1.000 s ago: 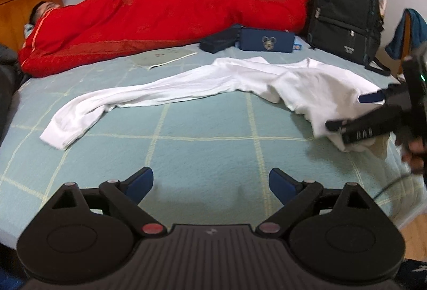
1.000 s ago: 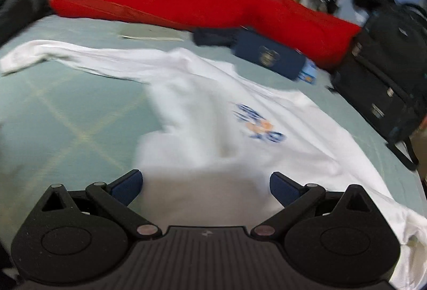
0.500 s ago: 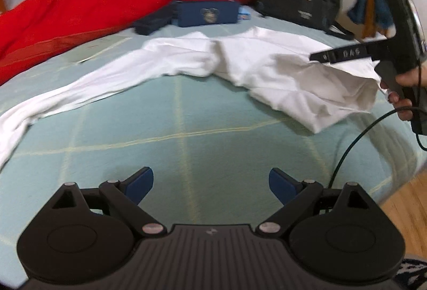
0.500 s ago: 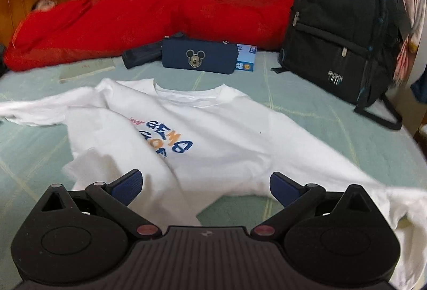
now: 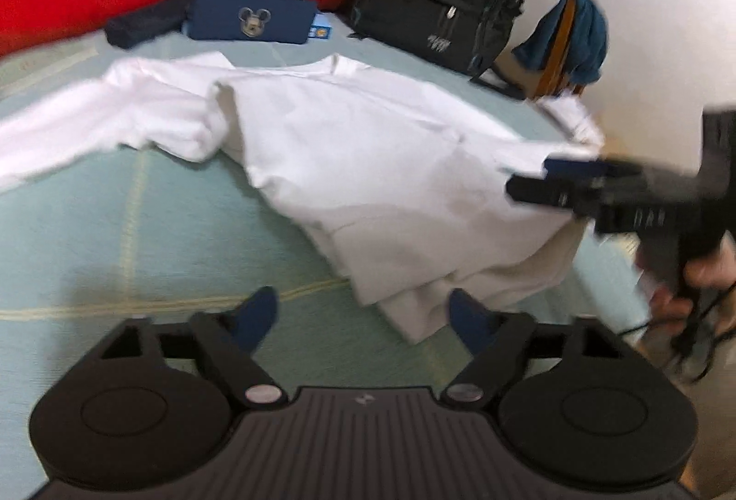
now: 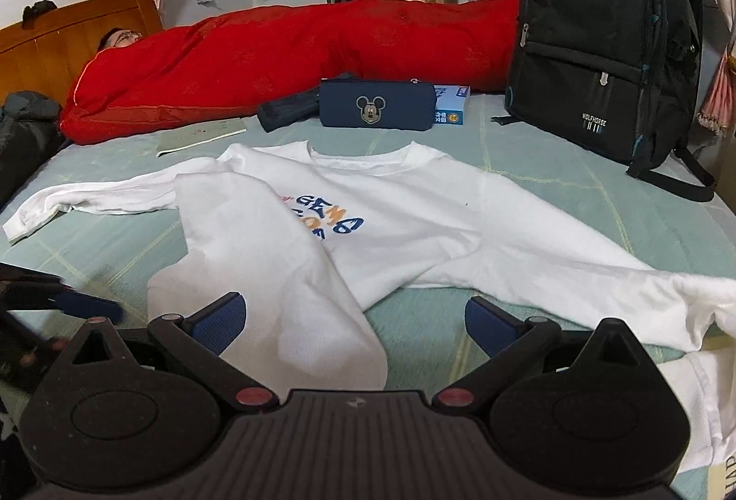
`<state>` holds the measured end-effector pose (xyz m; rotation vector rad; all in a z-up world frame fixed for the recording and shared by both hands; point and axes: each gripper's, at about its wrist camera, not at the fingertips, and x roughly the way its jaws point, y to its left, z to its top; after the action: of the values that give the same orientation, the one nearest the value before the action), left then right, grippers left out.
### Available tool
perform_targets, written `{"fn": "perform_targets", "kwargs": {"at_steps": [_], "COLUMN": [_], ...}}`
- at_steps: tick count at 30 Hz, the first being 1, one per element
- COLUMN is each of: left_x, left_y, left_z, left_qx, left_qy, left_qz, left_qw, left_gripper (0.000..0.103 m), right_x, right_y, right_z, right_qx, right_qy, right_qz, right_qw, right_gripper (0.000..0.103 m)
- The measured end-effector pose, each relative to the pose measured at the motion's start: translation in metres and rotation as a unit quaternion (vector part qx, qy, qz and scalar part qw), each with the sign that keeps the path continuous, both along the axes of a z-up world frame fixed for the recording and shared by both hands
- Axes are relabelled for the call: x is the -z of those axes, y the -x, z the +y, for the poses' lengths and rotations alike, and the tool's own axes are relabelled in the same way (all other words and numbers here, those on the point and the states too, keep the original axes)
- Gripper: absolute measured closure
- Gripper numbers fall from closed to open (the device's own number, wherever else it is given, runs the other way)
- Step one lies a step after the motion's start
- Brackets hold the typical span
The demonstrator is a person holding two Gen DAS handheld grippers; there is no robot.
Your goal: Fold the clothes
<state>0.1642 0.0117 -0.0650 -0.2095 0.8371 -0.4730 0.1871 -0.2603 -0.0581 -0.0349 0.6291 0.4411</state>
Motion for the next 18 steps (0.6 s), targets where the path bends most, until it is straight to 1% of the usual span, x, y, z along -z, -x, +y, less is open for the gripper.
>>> {"fn": "perform_targets", "kwargs": {"at_steps": [2, 3, 5, 6, 7, 10, 11, 12, 14, 15, 16, 18], "left_x": [0.006, 0.008, 0.01, 0.009, 0.006, -0.002, -0.001, 0.002, 0.012, 0.017, 0.021, 0.025], "left_y": [-0.009, -0.013, -0.02, -0.022, -0.021, -0.017, -0.018, -0.02, -0.026, -0.028, -0.03, -0.03], "left_z": [0.002, 0.002, 0.0, 0.0, 0.0, 0.002, 0.003, 0.003, 0.002, 0.005, 0.006, 0.01], "left_qx": [0.002, 0.001, -0.001, -0.002, -0.002, 0.008, 0.003, -0.002, -0.013, -0.022, -0.033, -0.05], "left_qy": [0.04, 0.05, 0.066, 0.075, 0.086, 0.126, 0.137, 0.144, 0.157, 0.162, 0.167, 0.177], "left_qz": [0.011, 0.013, 0.015, 0.013, 0.007, -0.028, -0.028, -0.016, 0.011, 0.021, 0.03, 0.042], "left_qw": [0.9991, 0.9987, 0.9977, 0.9971, 0.9963, 0.9916, 0.9902, 0.9895, 0.9875, 0.9864, 0.985, 0.982], "left_gripper": [0.033, 0.034, 0.037, 0.041, 0.043, 0.043, 0.043, 0.043, 0.05, 0.058, 0.07, 0.084], "right_x": [0.001, 0.001, 0.001, 0.0, 0.0, 0.0, 0.001, 0.002, 0.004, 0.005, 0.005, 0.006], "right_y": [0.001, 0.002, 0.003, 0.004, 0.005, 0.006, 0.006, 0.006, 0.005, 0.004, 0.004, 0.003], "right_z": [-0.001, -0.002, -0.002, -0.003, -0.003, -0.004, -0.005, -0.005, -0.004, -0.004, -0.004, -0.004], "right_qx": [-0.001, -0.002, -0.006, -0.009, -0.011, -0.017, -0.02, -0.021, -0.021, -0.021, -0.021, -0.02], "right_qy": [-0.007, -0.01, -0.013, -0.013, -0.014, -0.02, -0.023, -0.024, -0.025, -0.026, -0.027, -0.027], "right_qz": [0.002, 0.003, 0.001, -0.001, -0.001, -0.003, -0.002, -0.001, 0.003, 0.005, 0.006, 0.006], "right_qw": [1.0, 1.0, 1.0, 1.0, 1.0, 1.0, 1.0, 0.999, 0.999, 0.999, 0.999, 0.999], "right_gripper": [0.0, 0.0, 0.0, 0.0, 0.0, 0.0, 0.0, 0.0, 0.0, 0.0, 0.0, 0.0]}}
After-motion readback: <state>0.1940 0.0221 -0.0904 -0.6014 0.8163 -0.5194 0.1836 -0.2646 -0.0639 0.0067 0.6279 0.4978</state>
